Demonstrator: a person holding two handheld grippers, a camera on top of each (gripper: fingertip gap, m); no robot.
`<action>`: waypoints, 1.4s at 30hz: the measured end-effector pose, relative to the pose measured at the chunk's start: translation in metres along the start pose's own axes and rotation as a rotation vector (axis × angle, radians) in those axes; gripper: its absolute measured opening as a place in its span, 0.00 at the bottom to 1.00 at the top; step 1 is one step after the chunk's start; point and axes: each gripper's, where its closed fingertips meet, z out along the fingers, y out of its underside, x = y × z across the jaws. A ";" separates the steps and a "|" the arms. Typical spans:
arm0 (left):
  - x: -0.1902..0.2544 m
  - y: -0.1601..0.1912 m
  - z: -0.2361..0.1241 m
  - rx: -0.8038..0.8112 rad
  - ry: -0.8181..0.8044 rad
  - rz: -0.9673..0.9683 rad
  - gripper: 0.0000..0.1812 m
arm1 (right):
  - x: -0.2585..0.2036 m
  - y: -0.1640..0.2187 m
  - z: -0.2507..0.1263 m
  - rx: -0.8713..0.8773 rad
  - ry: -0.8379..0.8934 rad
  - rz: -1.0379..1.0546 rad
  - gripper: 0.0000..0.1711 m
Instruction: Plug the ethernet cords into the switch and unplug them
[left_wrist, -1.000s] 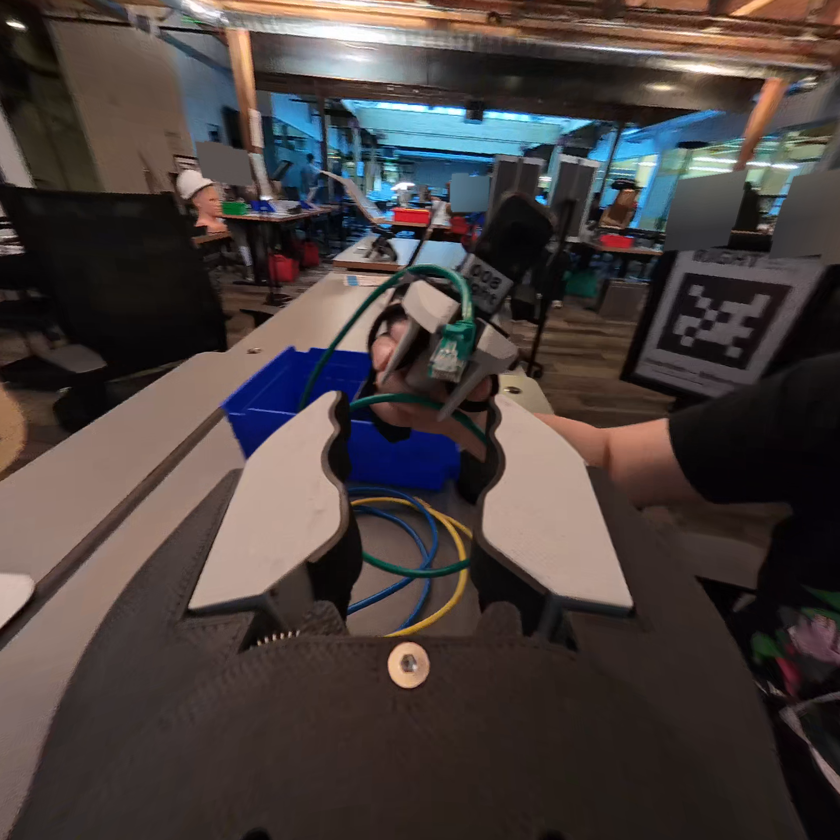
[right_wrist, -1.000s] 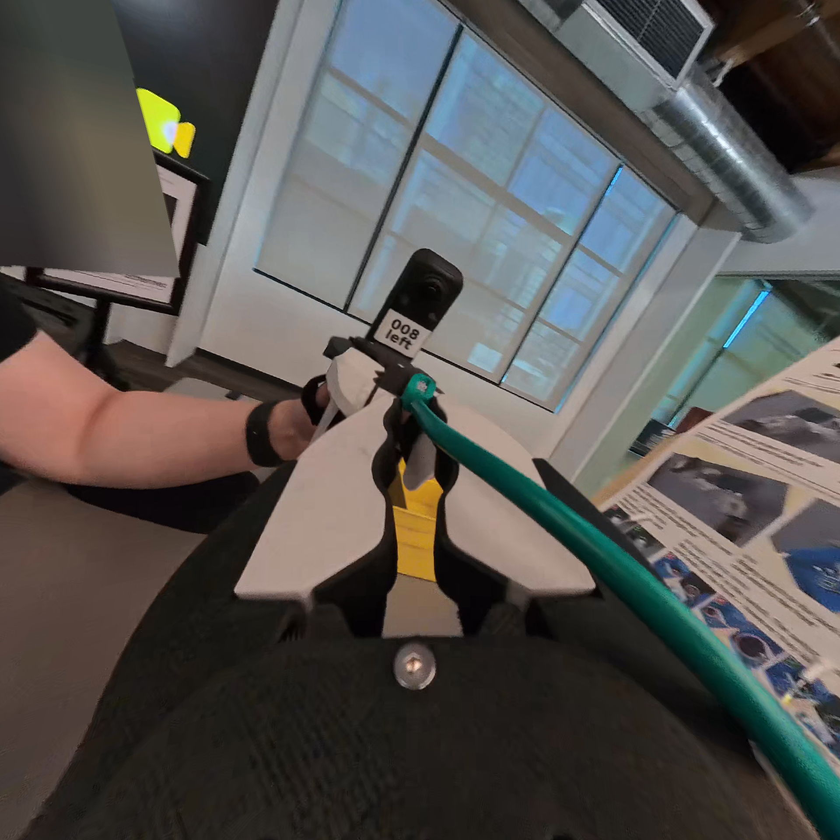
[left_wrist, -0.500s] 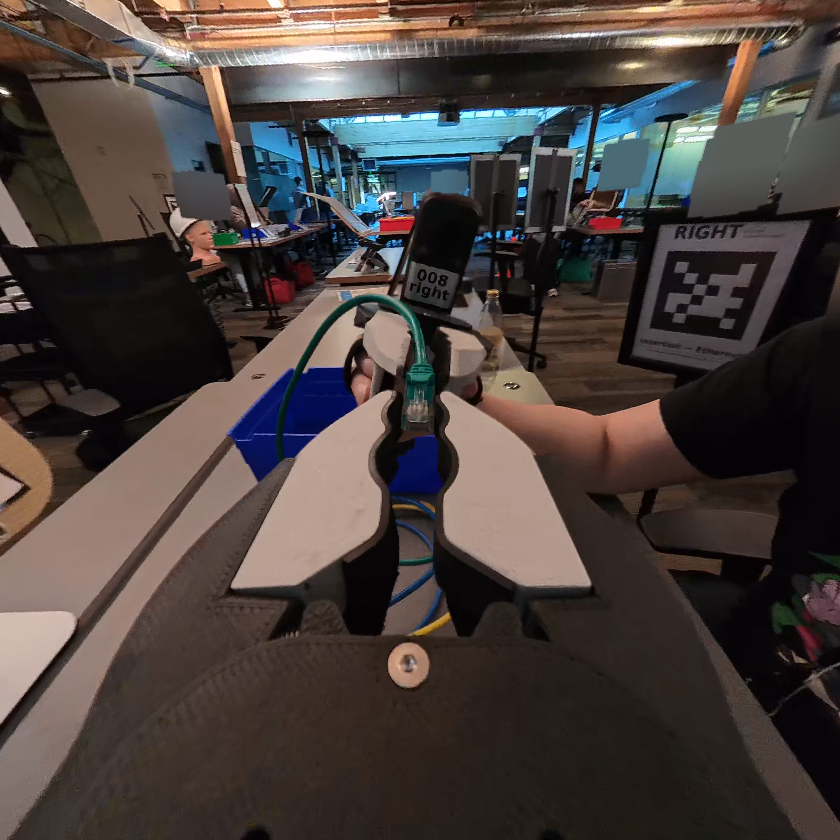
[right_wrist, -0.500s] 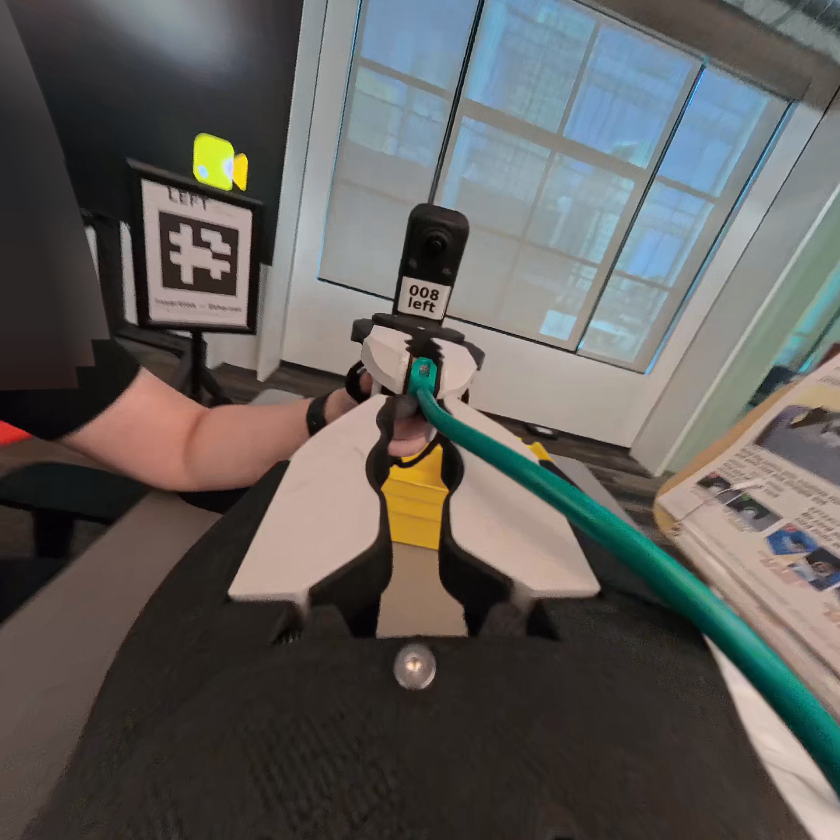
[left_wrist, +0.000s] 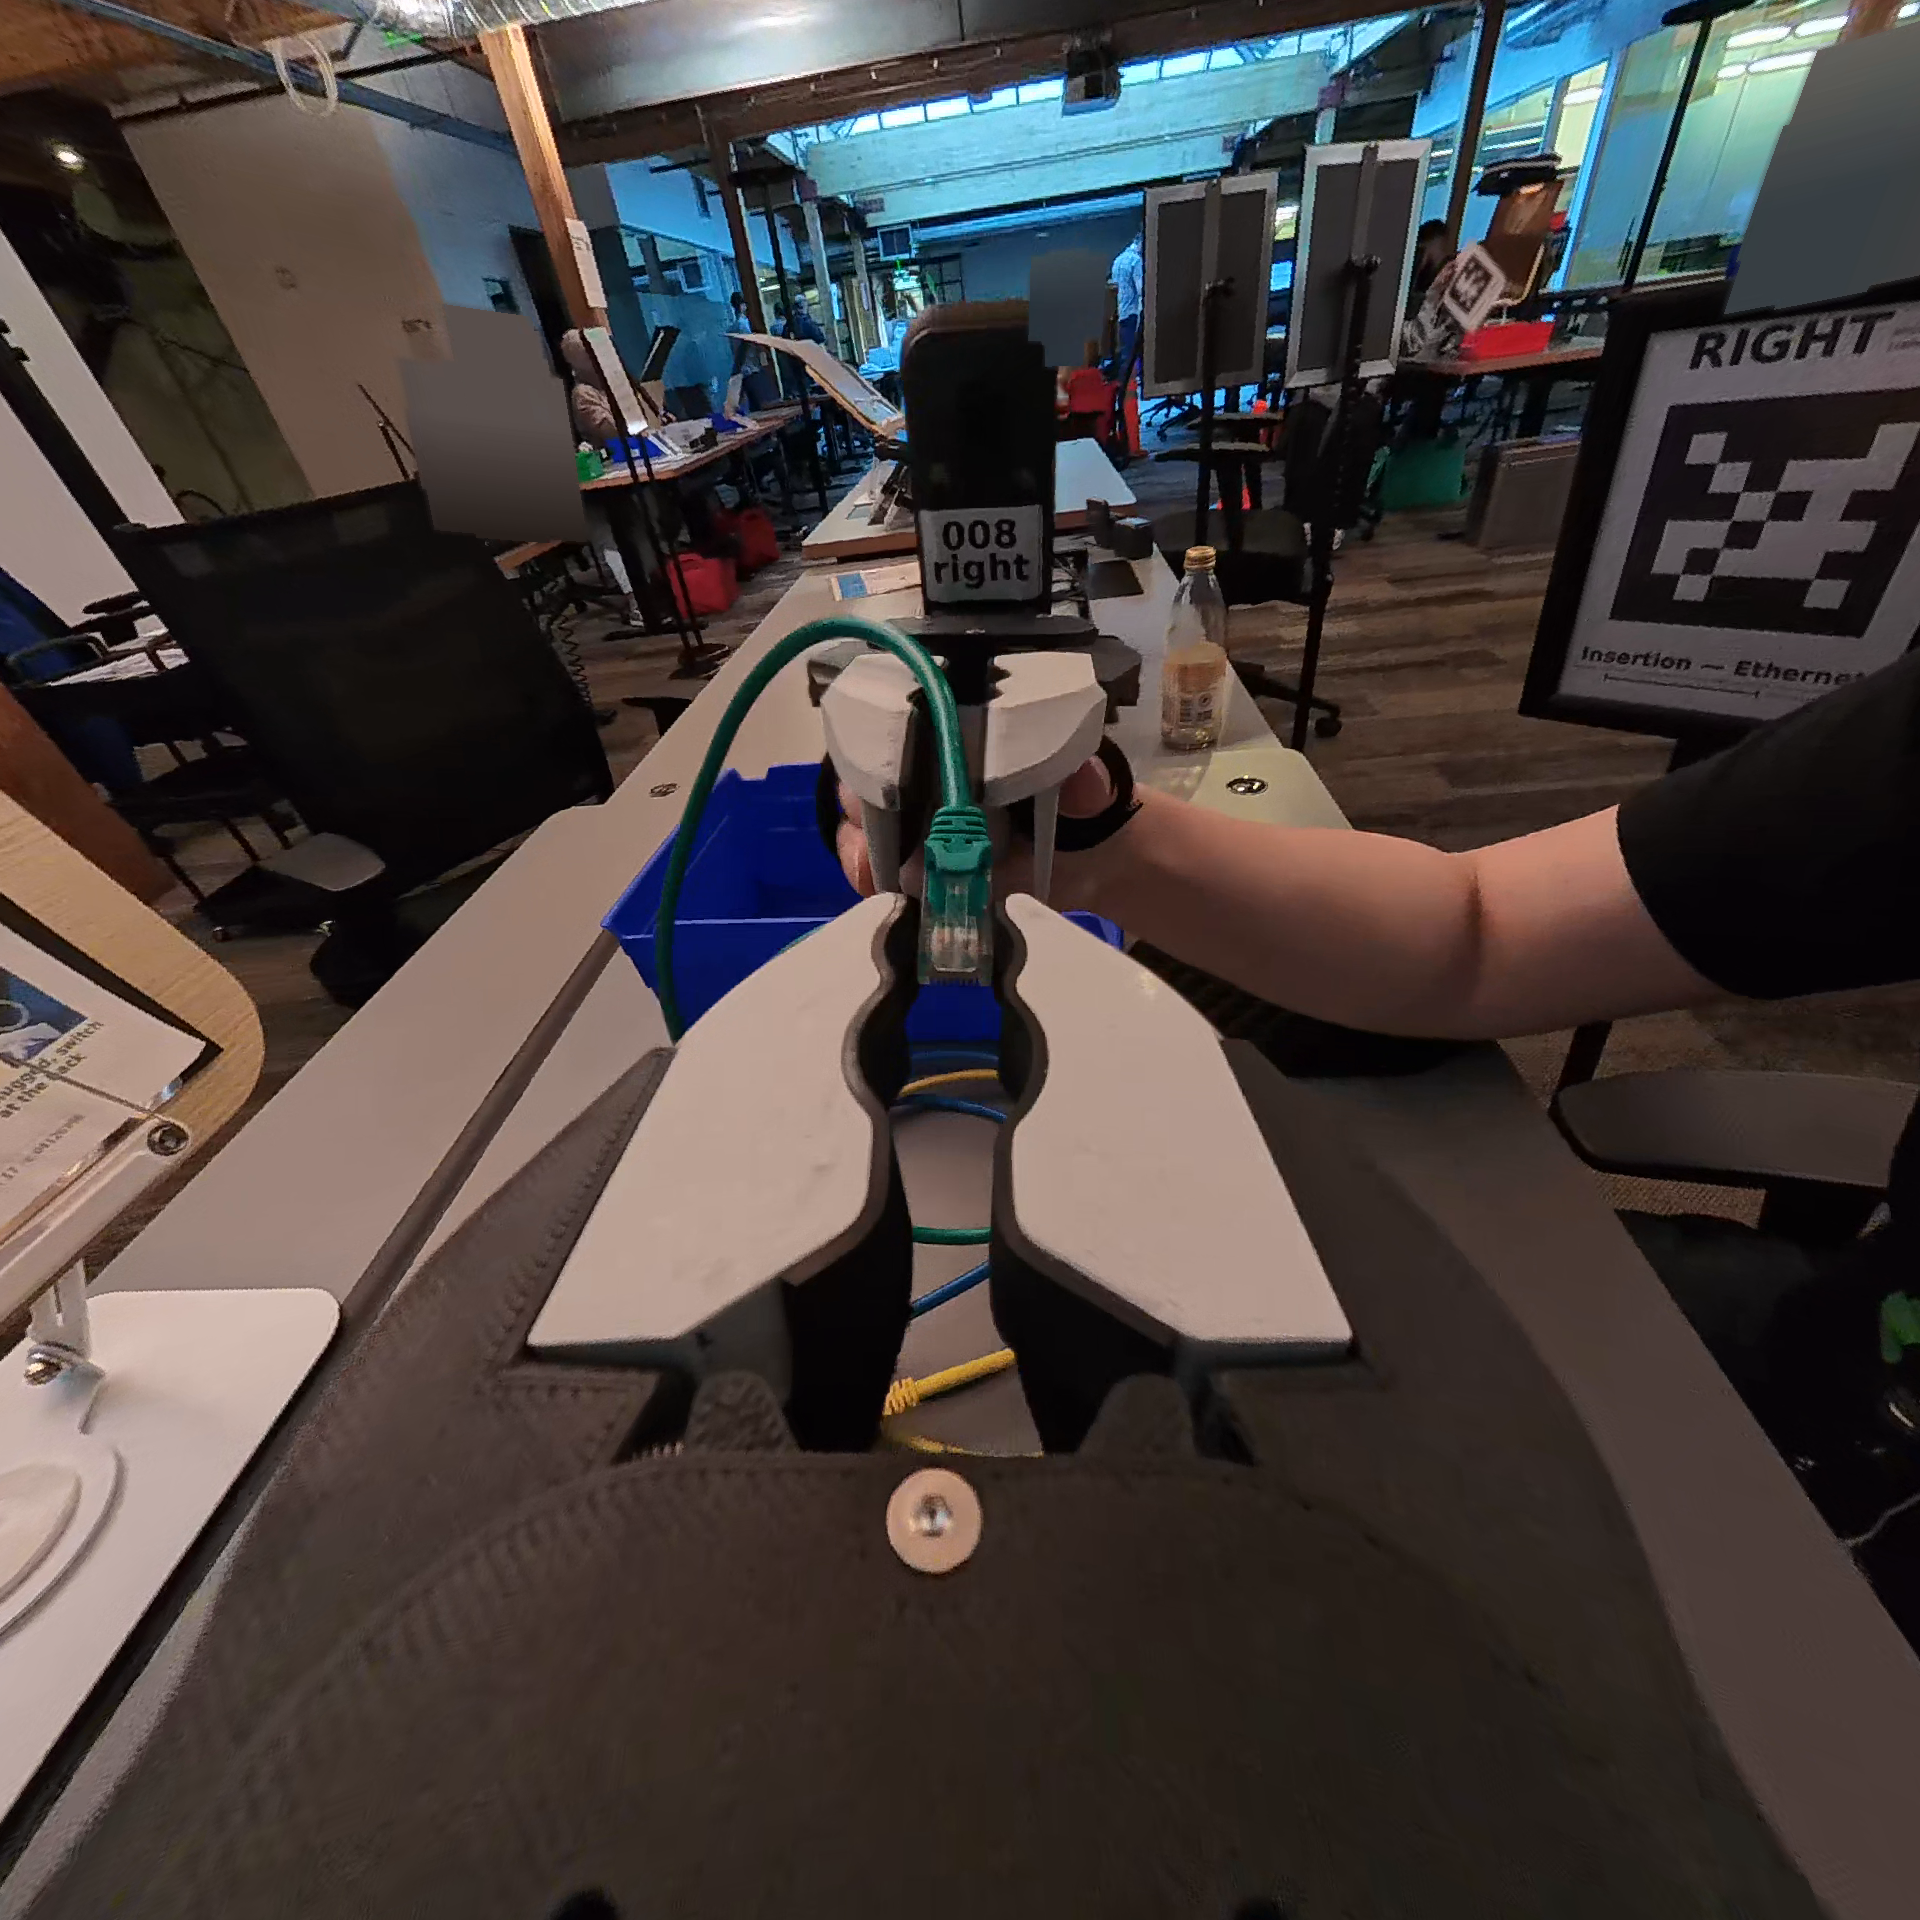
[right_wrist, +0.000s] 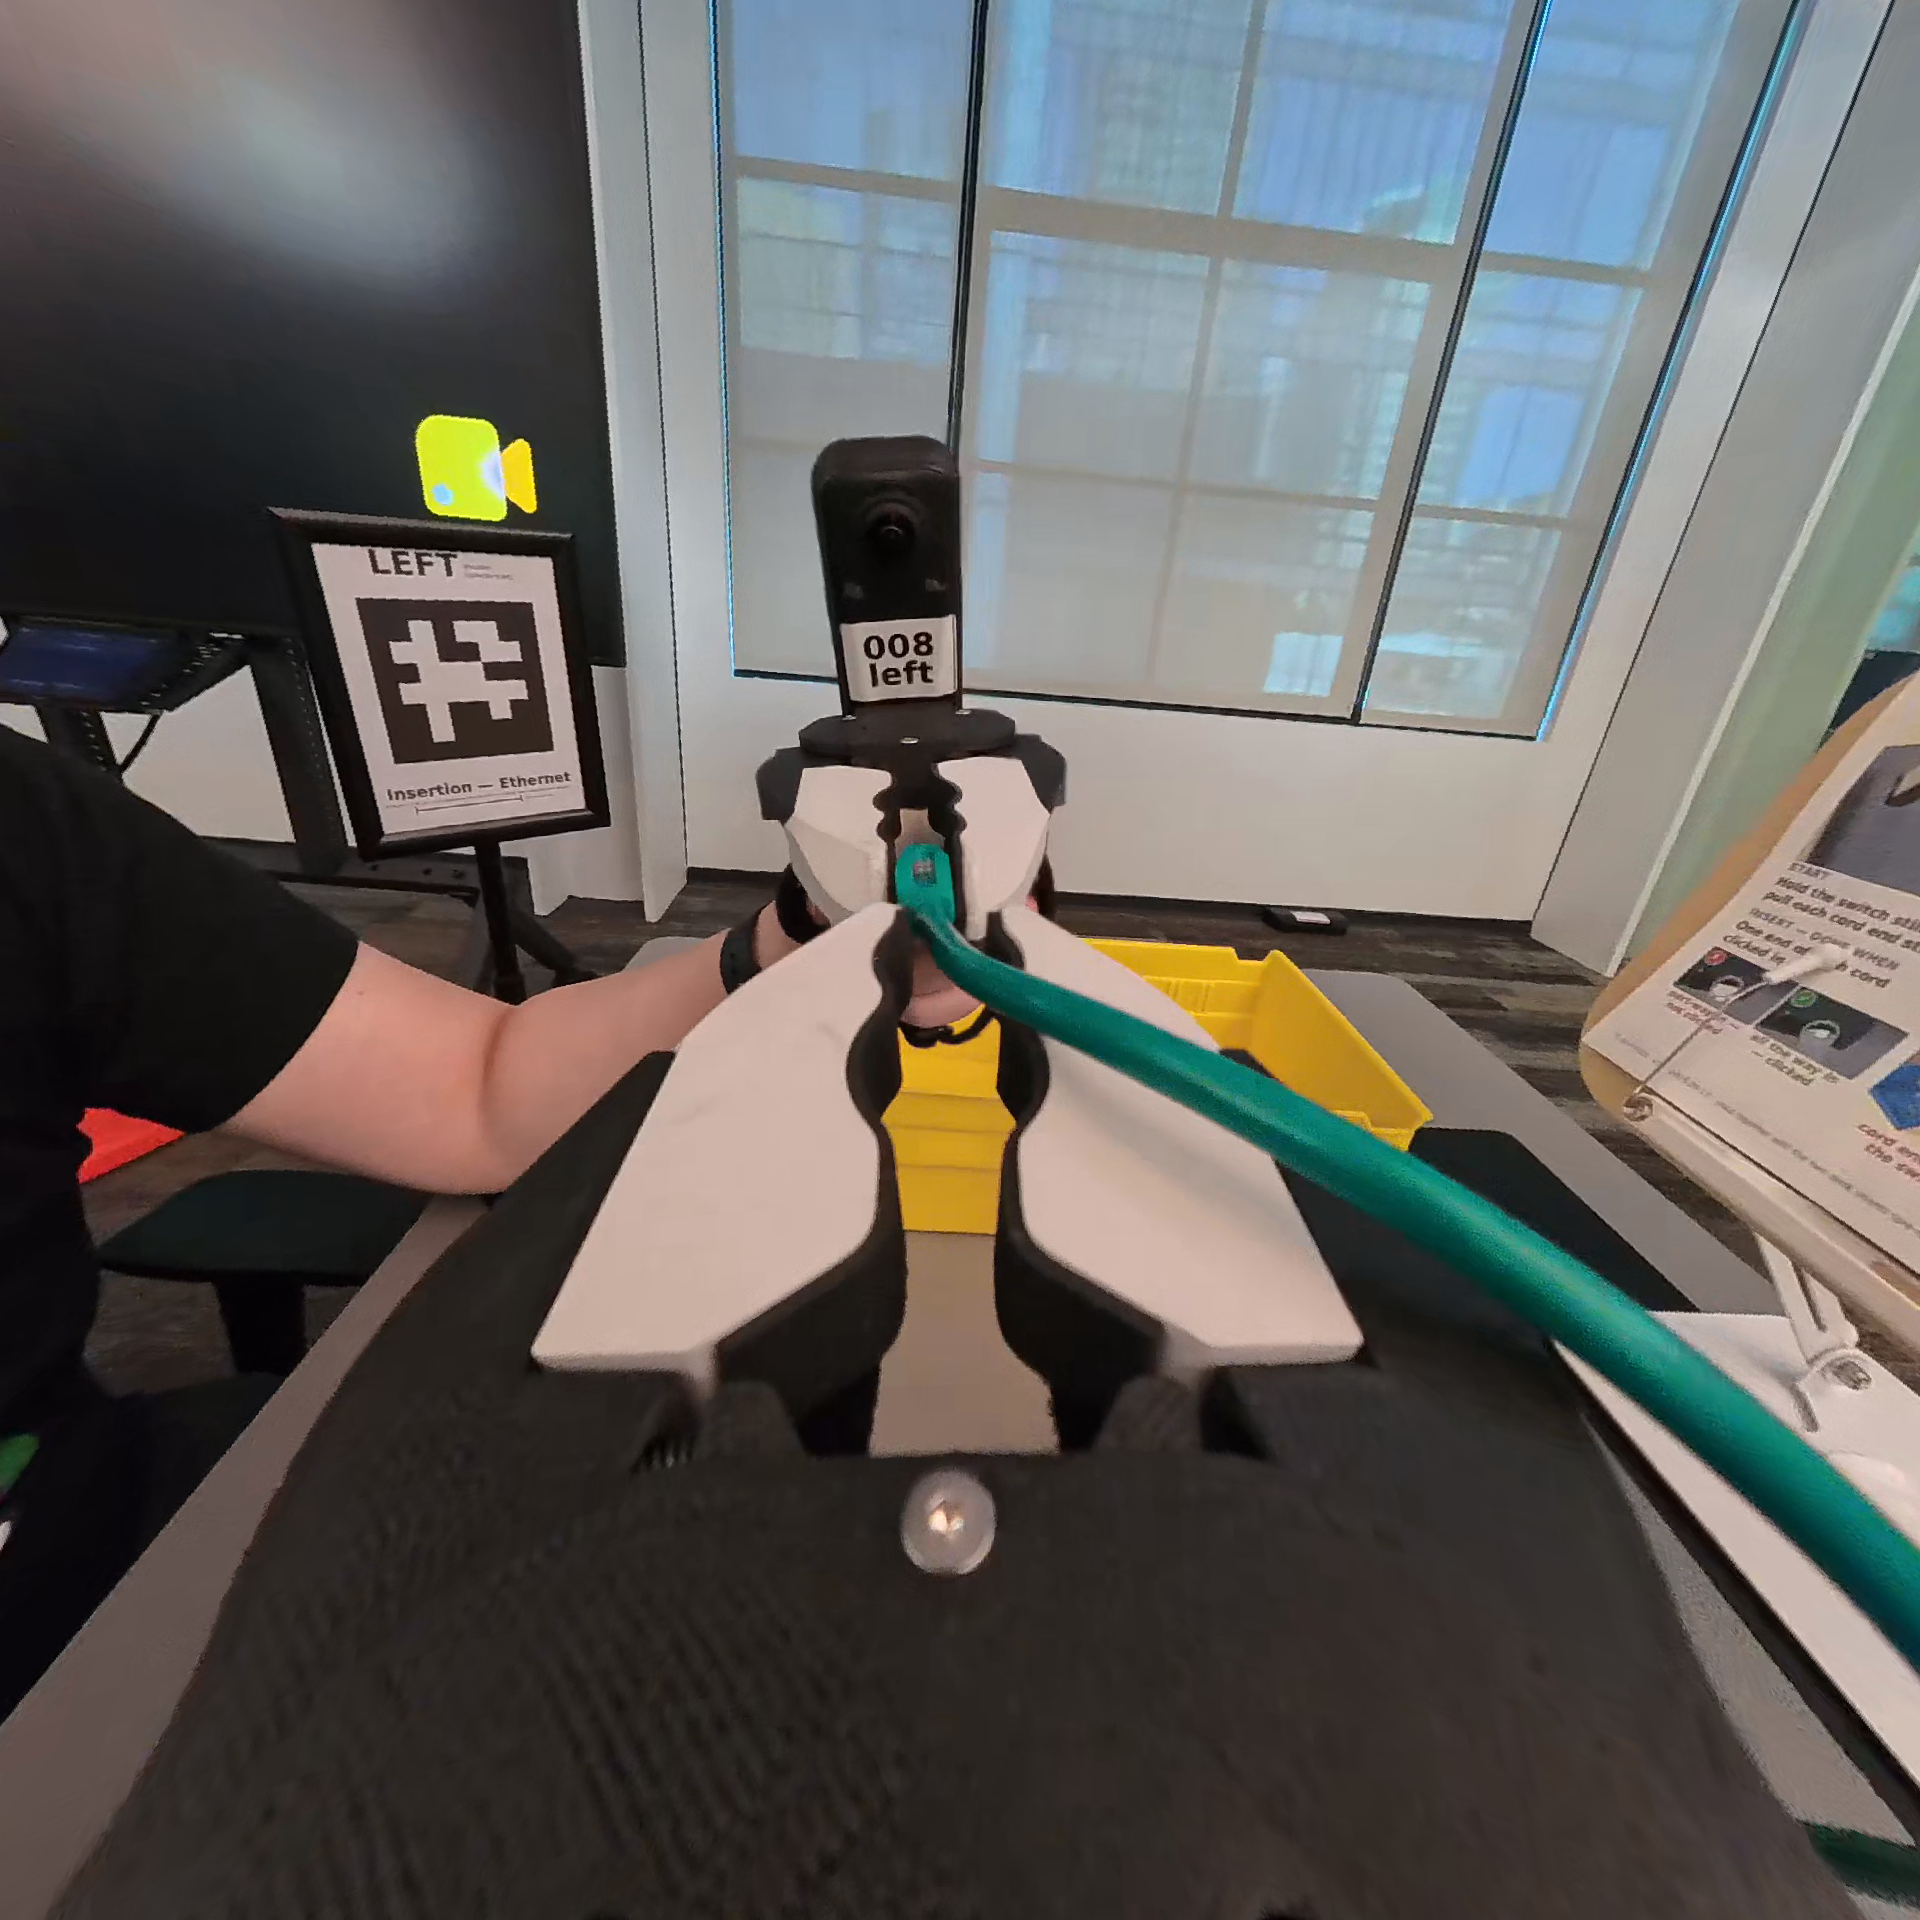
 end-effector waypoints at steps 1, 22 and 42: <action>0.000 0.000 0.000 -0.003 0.000 0.001 0.07 | 0.000 0.001 0.000 -0.004 -0.005 0.006 0.08; 0.008 0.012 0.002 -0.096 0.041 0.015 0.06 | -0.012 0.010 -0.004 -0.097 -0.086 -0.017 0.04; -0.003 0.009 0.000 -0.095 -0.073 0.057 0.09 | -0.011 0.004 -0.002 -0.122 0.015 -0.192 0.04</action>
